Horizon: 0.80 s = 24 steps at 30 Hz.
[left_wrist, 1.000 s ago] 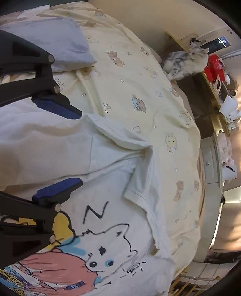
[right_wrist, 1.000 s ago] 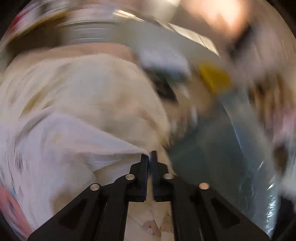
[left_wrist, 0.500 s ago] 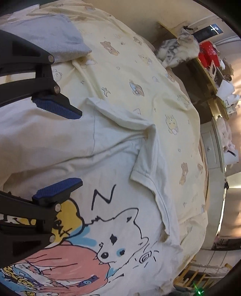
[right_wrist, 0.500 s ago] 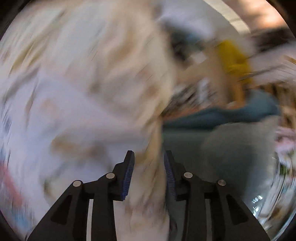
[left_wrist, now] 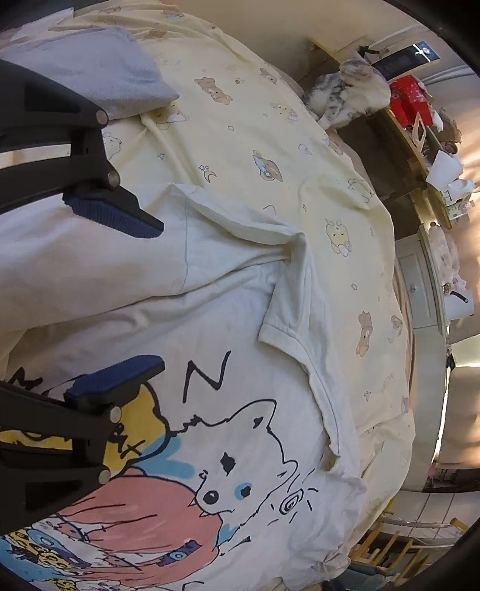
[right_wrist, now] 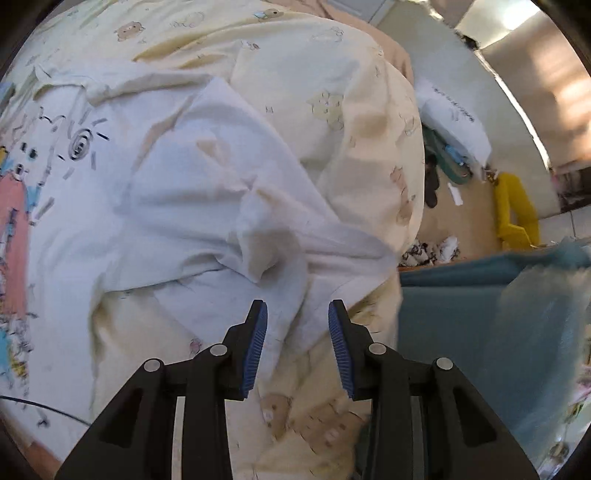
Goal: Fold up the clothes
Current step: 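Grasp the T-shirt side edge with the right gripper and fold it over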
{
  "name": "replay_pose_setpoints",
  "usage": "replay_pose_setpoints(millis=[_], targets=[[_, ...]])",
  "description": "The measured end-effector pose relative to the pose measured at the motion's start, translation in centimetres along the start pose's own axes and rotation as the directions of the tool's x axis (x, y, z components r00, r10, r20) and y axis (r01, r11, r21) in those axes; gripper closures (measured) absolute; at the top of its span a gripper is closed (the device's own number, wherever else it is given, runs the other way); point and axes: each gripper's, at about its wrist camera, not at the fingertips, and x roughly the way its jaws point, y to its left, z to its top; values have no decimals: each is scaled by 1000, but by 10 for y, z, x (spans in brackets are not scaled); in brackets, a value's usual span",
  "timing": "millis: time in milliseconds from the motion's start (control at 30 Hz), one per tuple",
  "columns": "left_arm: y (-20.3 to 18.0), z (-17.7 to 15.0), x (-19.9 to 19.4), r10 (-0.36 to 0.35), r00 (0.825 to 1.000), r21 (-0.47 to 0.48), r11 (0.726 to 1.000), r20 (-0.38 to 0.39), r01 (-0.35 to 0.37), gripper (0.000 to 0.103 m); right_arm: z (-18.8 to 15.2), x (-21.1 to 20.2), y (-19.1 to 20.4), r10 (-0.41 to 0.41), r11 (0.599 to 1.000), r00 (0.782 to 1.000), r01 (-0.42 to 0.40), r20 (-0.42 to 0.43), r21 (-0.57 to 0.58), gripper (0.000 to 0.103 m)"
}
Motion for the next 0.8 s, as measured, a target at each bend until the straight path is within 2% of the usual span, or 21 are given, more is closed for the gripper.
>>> replay_pose_setpoints(millis=[67, 200, 233, 267, 300, 333, 467, 633, 700, 767, 800], targets=[[-2, -2, 0, 3, 1000, 6, 1000, -6, -3, 36, -10, 15, 2, -6, 999, 1000, 6, 2, 33, 64], [-7, -1, 3, 3, 1000, 9, 1000, -13, -3, 36, -22, 26, 7, 113, 991, 994, -113, 11, 68, 65], [-8, -1, 4, 1, 1000, 9, 1000, -13, -1, 36, -24, 28, 9, 132, 989, 991, -132, 3, 72, 69], [-10, -1, 5, -1, 1000, 13, 1000, -14, 2, 36, -26, 30, 9, 151, 985, 988, -149, -13, 84, 85], [-12, 0, 6, -4, 1000, 18, 1000, -15, 4, 36, -28, 27, 8, 152, 983, 988, -151, 0, 101, 96], [-15, 0, 7, -6, 1000, 28, 1000, -14, 6, 36, -30, 24, 6, 153, 981, 988, -154, 13, 119, 100], [-23, 2, 4, -23, 1000, 55, 998, -1, 23, 36, -43, -5, -8, 151, 957, 982, -174, 114, 231, 101], [-20, 2, 3, -26, 1000, 65, 998, 7, 25, 36, -79, -57, -29, 141, 928, 975, -190, 172, 322, 101], [-16, 3, 2, -26, 1000, 53, 998, 7, 26, 36, -99, -63, -39, 184, 903, 973, -224, 140, 366, 101], [-12, 4, 2, -25, 1000, 46, 999, 9, 25, 36, -104, -56, -25, 173, 931, 984, -179, 47, 318, 101], [-11, 4, 1, -24, 1000, 46, 999, 11, 24, 36, -107, -43, -23, 228, 908, 974, -212, -1, 361, 101]])
